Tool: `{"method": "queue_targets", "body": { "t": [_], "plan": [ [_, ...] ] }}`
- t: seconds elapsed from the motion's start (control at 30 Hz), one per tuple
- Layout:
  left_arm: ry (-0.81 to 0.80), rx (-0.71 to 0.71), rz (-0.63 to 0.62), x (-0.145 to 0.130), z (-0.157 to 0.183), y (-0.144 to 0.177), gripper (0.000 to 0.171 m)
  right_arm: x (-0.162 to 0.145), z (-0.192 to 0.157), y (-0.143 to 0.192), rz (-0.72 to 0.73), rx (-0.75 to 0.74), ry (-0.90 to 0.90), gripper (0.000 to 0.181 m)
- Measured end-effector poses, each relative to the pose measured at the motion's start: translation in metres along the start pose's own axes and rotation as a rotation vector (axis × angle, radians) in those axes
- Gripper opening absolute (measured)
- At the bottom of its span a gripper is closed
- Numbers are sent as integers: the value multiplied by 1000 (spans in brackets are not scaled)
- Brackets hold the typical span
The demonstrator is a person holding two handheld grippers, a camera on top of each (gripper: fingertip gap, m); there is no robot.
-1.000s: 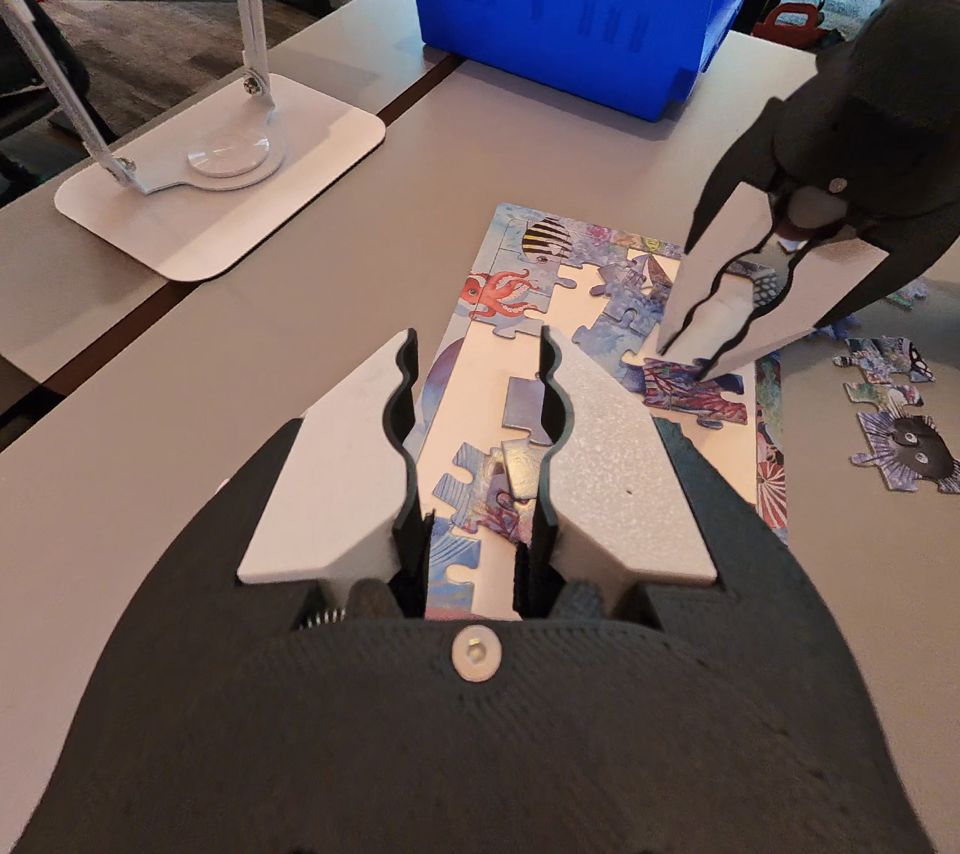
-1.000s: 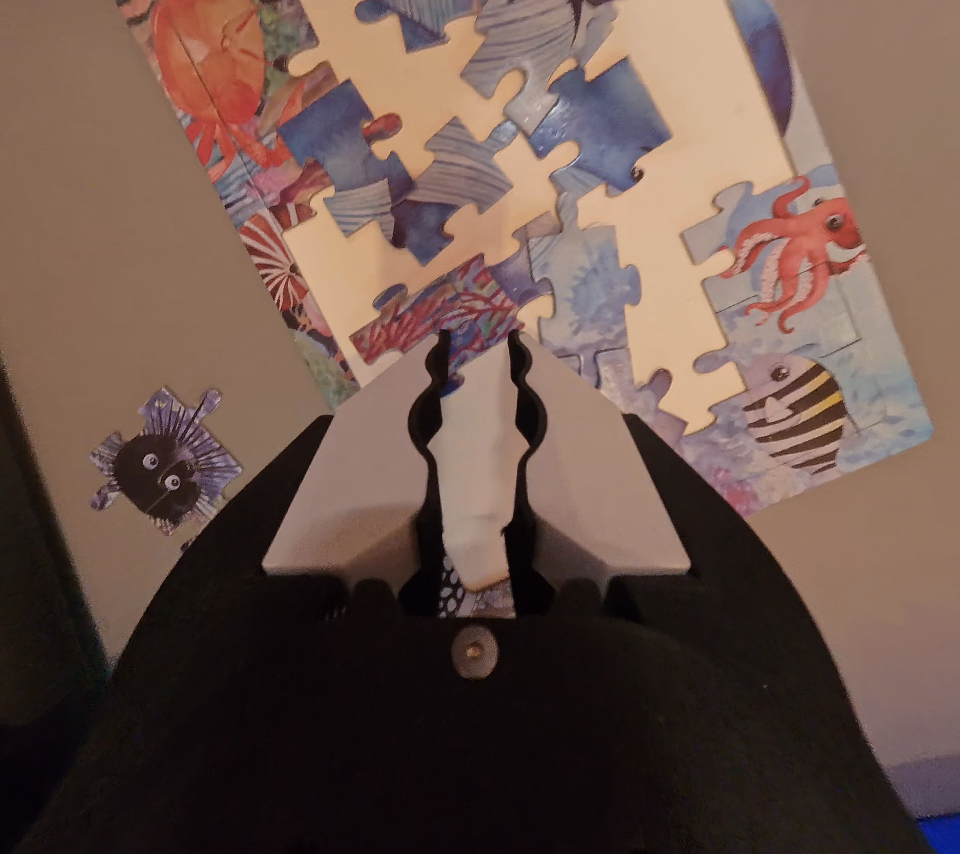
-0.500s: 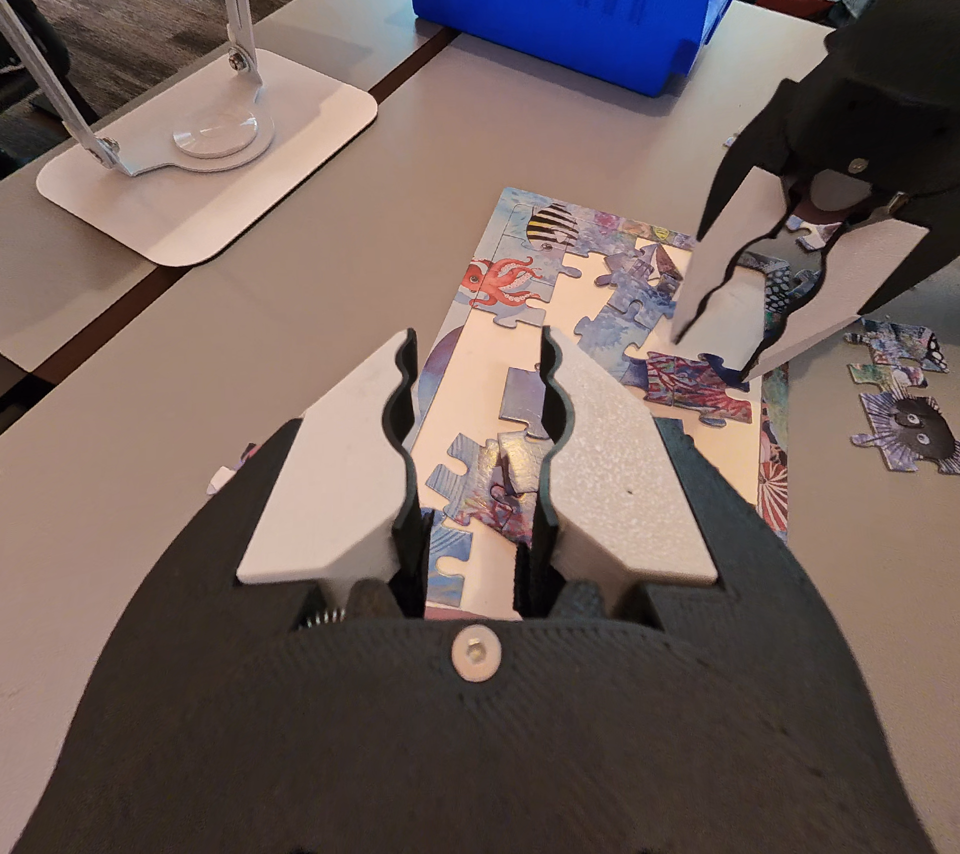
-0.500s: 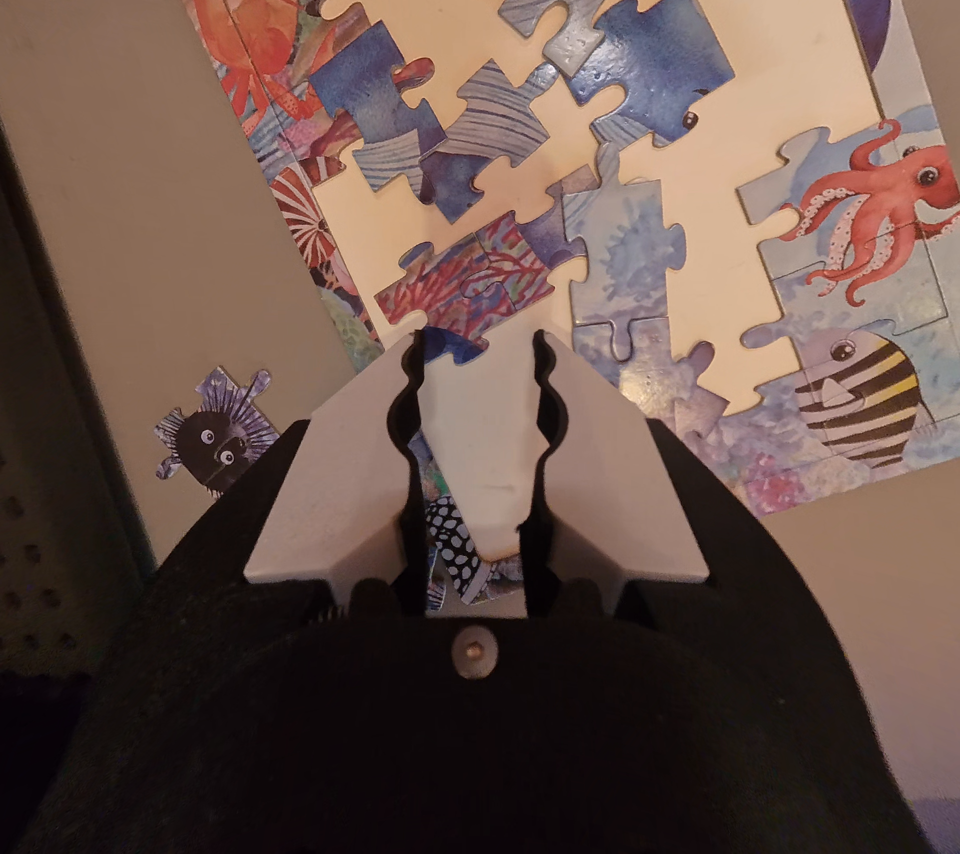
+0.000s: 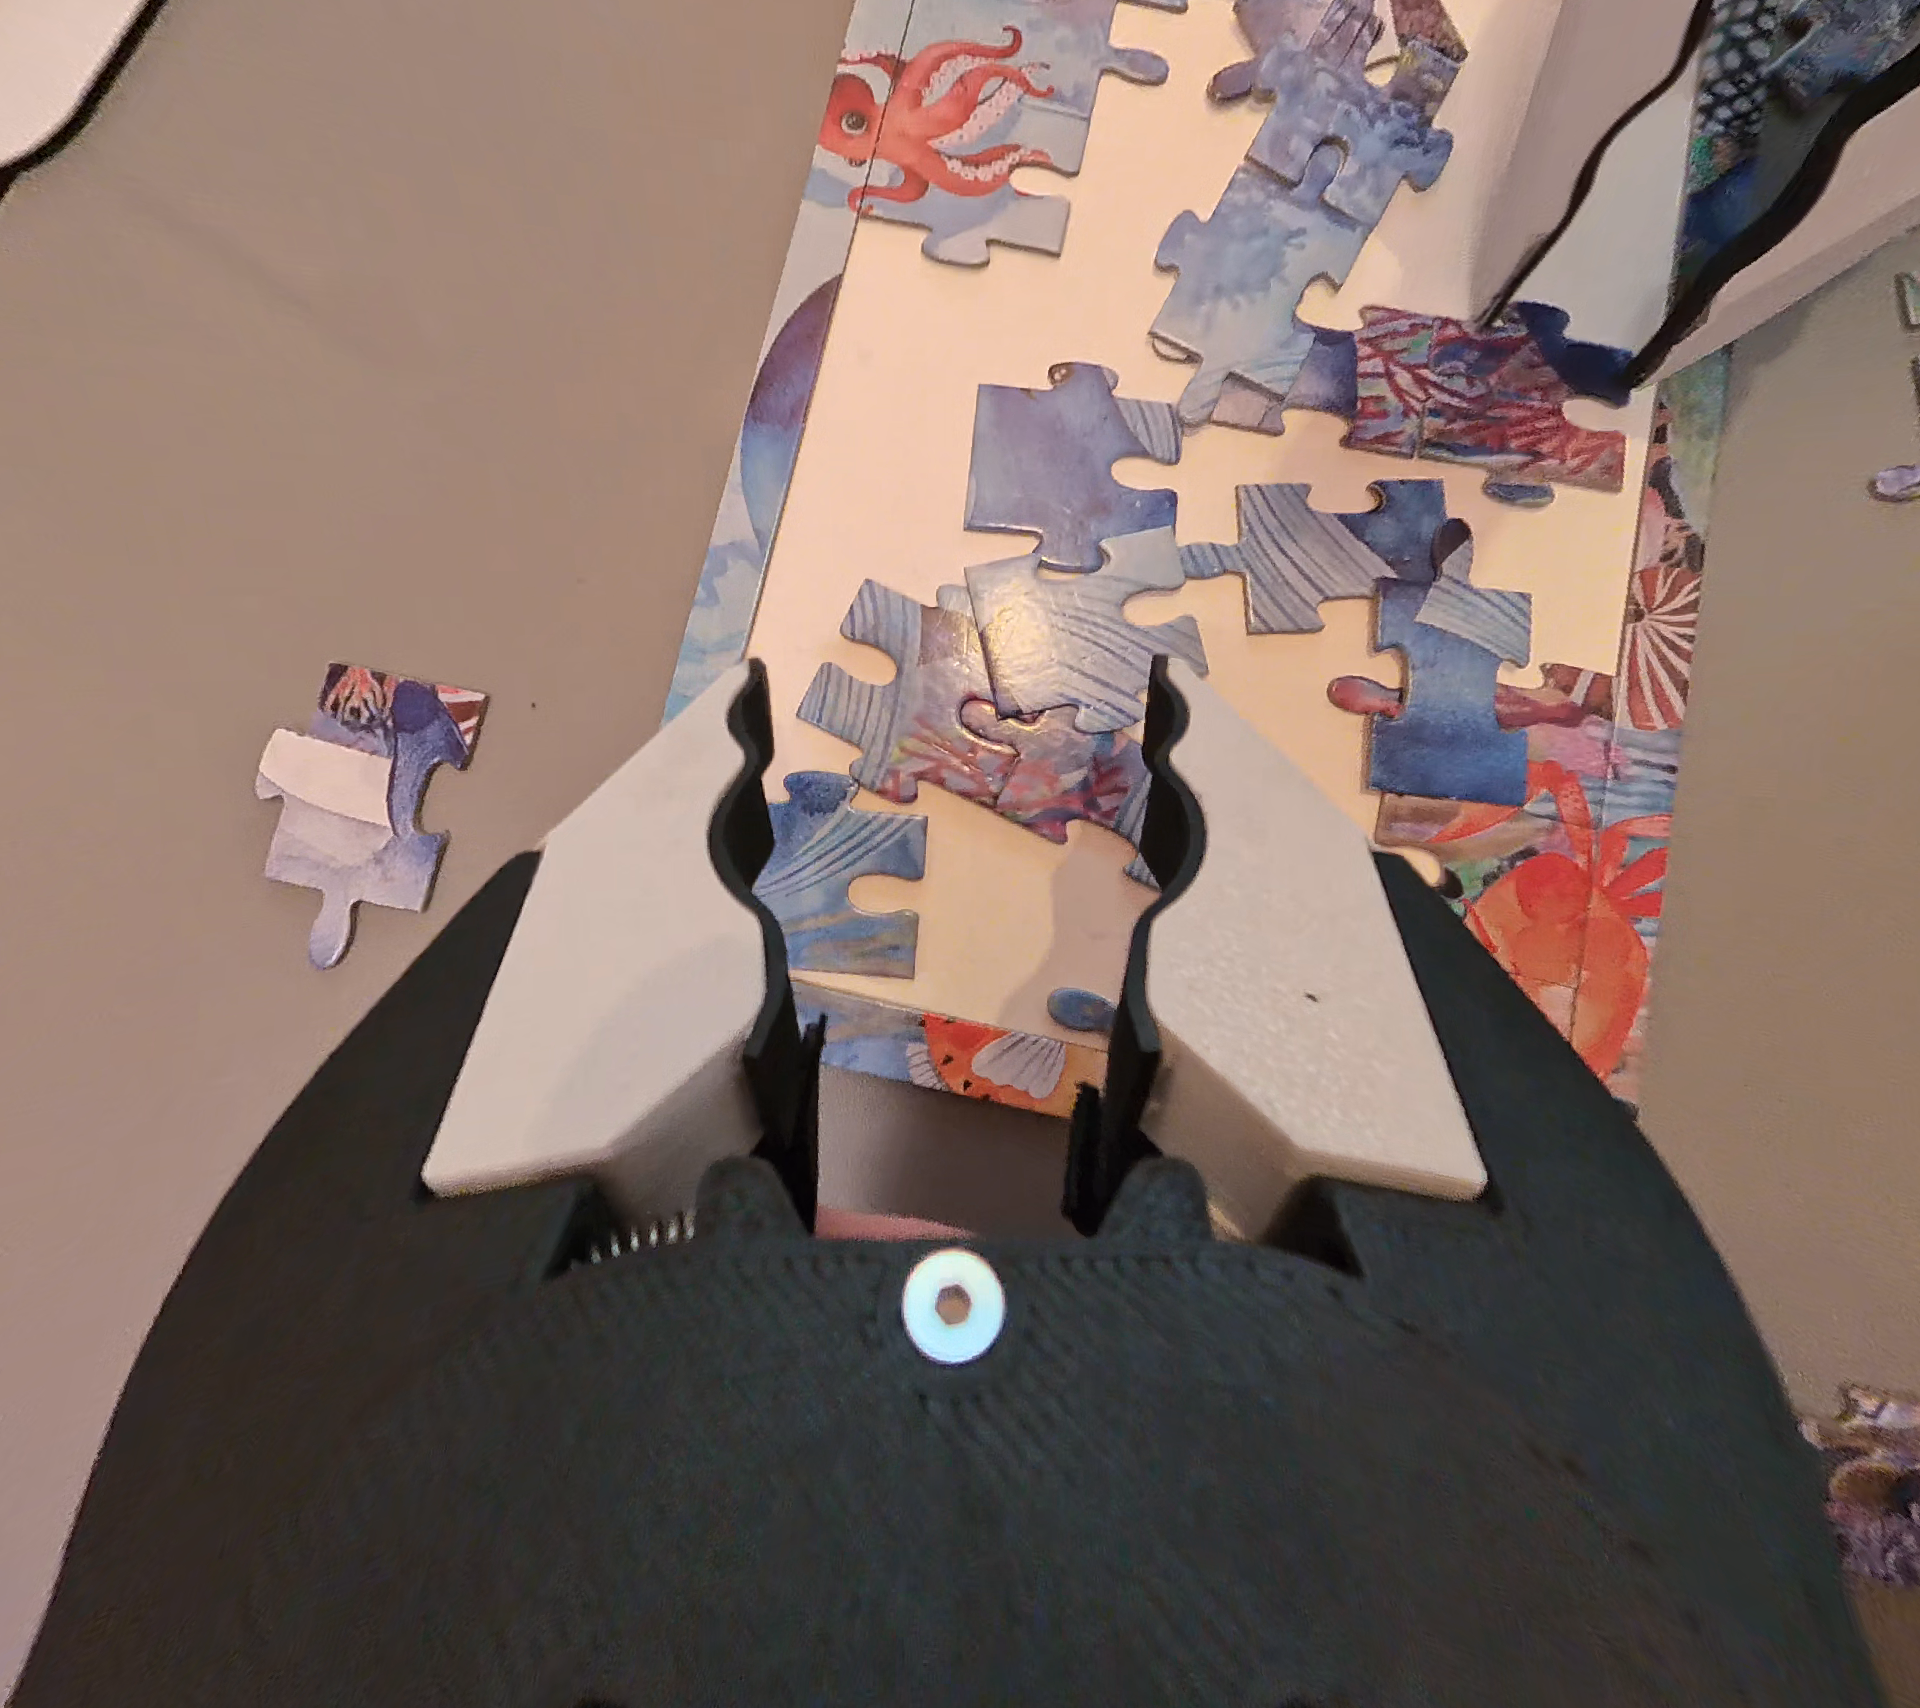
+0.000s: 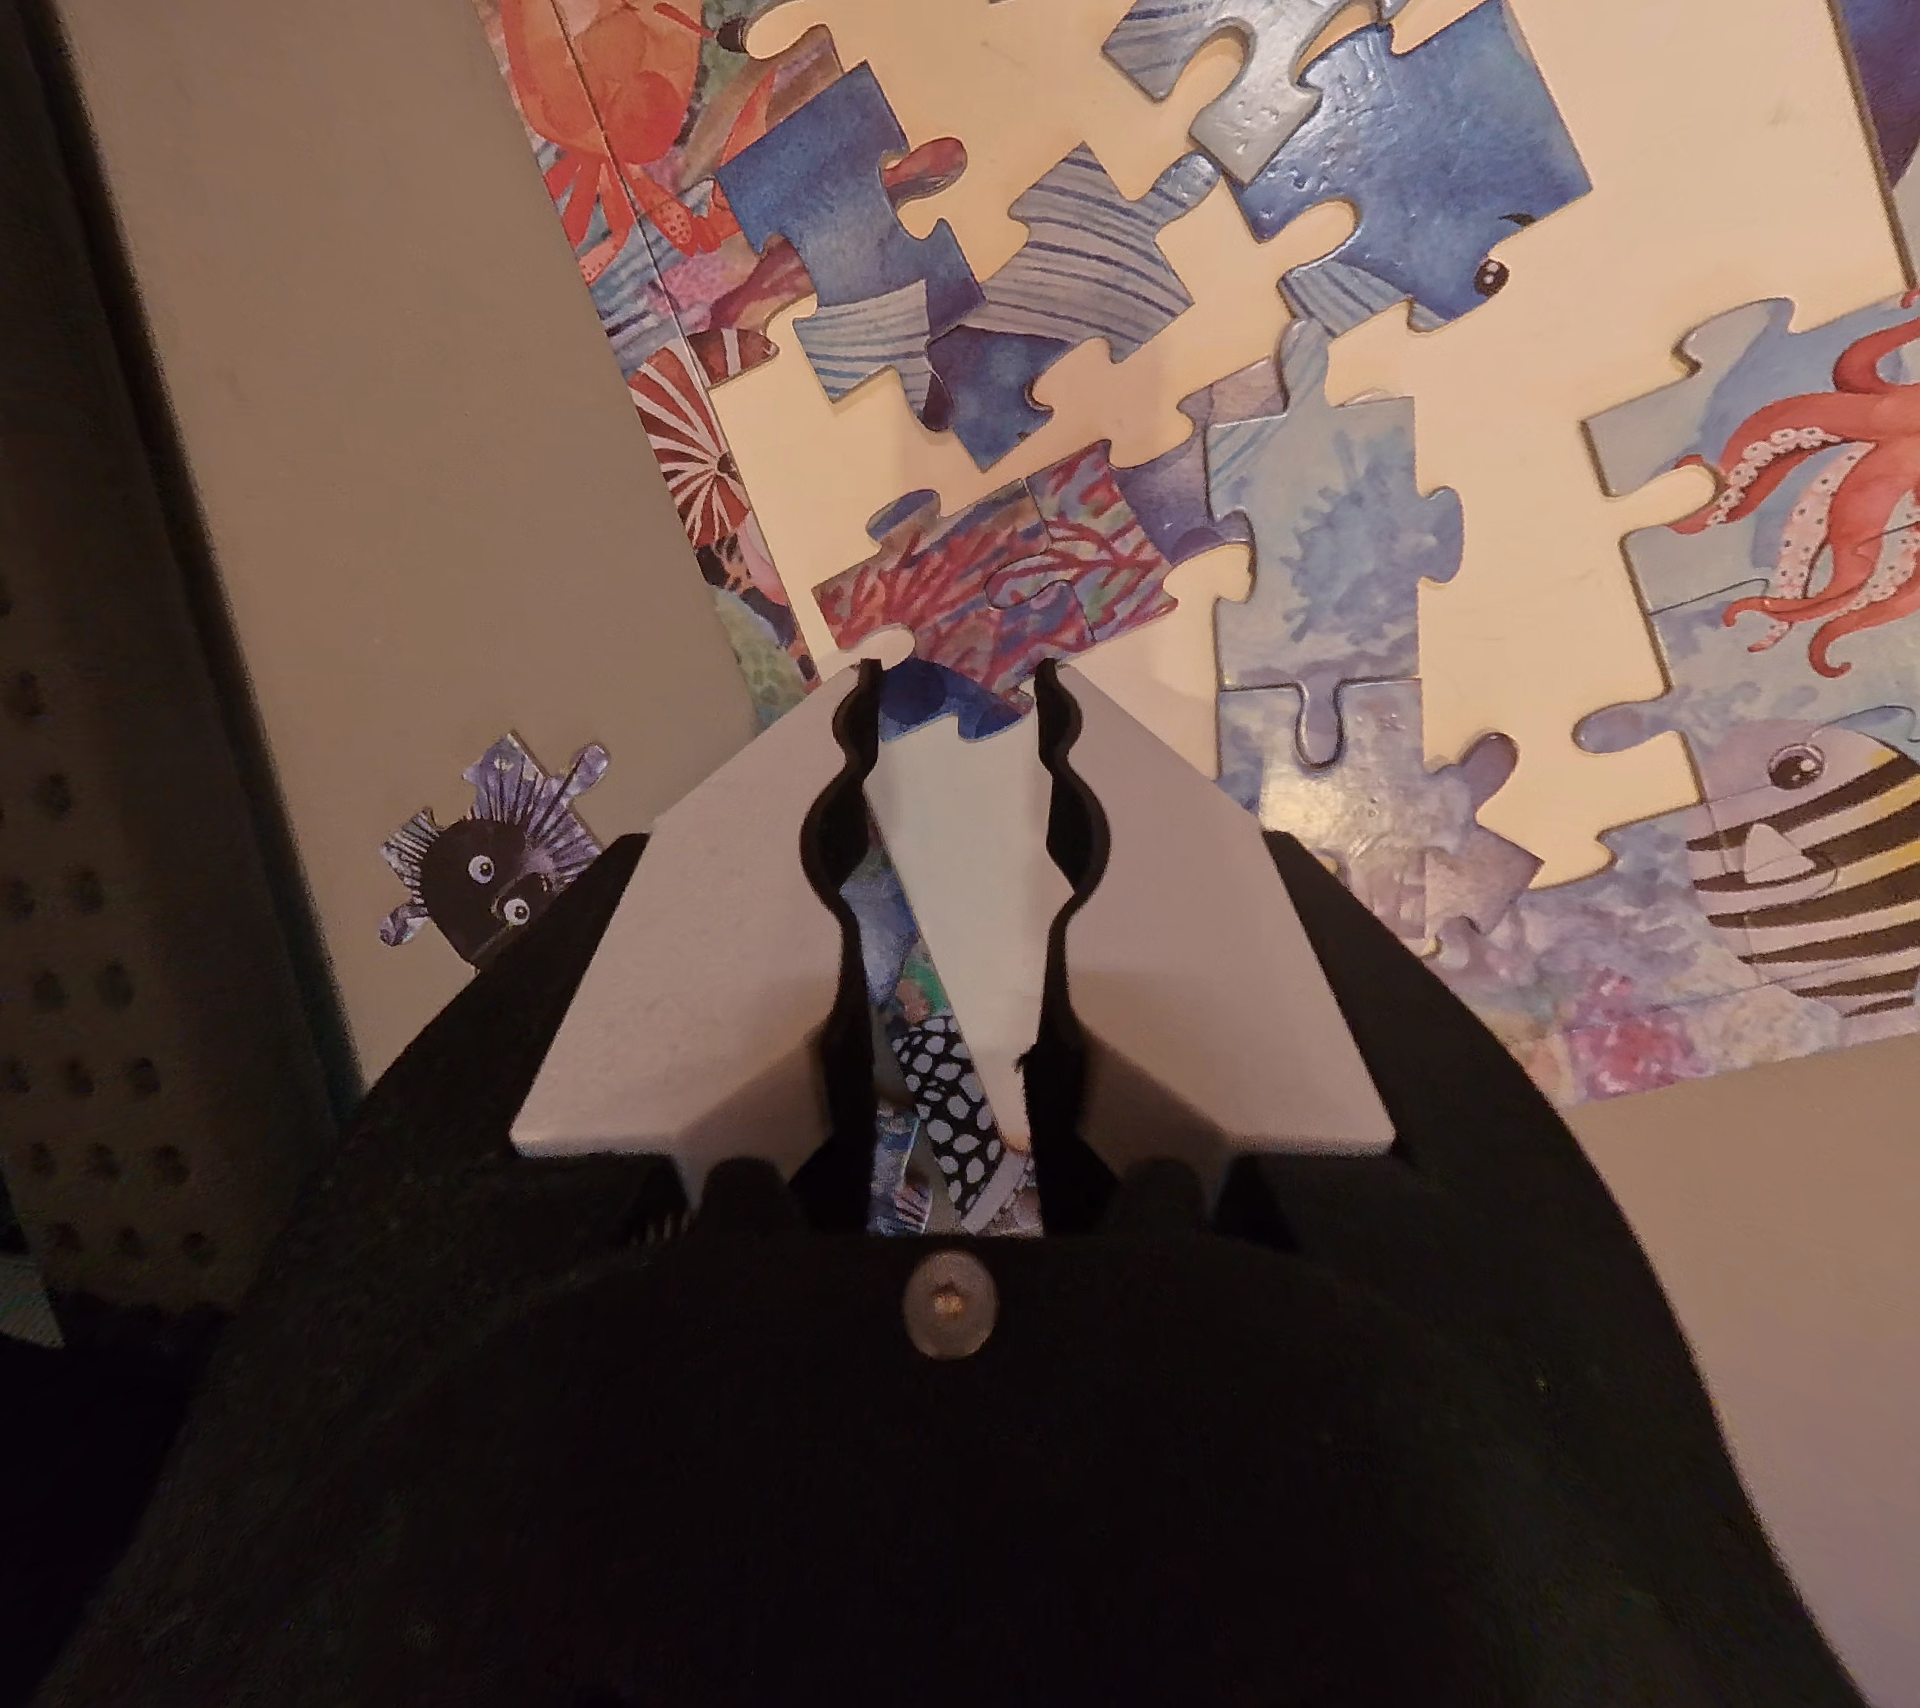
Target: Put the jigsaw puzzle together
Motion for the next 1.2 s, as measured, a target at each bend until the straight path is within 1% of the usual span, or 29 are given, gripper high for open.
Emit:
{"method": "queue_targets", "body": {
  "t": [0.3, 0.6, 0.7, 0.77, 0.83, 0.93, 1.0, 1.07, 1.1, 1.17, 1.2],
  "plan": [
    [17, -14, -69, -13, 0, -10, 71, 3, -8, -4, 4, 36, 10, 27],
    [41, -16, -67, -14, -2, -11, 69, 10, -17, -8, 15, 71, 33, 28],
    [40, -14, -70, -14, -2, -12, 69, 13, -17, -7, 22, 53, 40, 29],
    [40, -14, -71, -14, -1, -11, 69, 18, -18, -7, 37, 35, 59, 29],
    [39, -13, -72, -13, -1, -12, 69, 31, -22, -9, 81, 17, 87, 32],
    [38, -12, -73, -13, -1, -11, 69, 49, -30, -19, 124, -11, 169, 38],
    [38, -13, -74, -13, -1, -11, 69, 57, -31, -28, 131, -31, 192, 39],
    [37, -13, -75, -13, -1, -11, 69, 58, -30, -37, 115, -47, 208, 36],
    [37, -13, -76, -13, -1, -11, 69, 61, -29, -37, 130, -59, 216, 24],
    [36, -12, -77, -13, -1, -11, 69, 61, -25, -36, 131, -71, 203, 8],
    [36, -12, -77, -13, -1, -11, 69, 61, -22, -35, 139, -78, 194, 7]
  ]
}}
Point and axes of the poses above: each gripper's, where its closed fingertips meet, y back along the fingers, x out of its top, z = x × y across the jaws, the point moved 2 cm from there along y, back along the fingers, and after that the axes turned 7 degrees about -y, right-handed, at the moved point
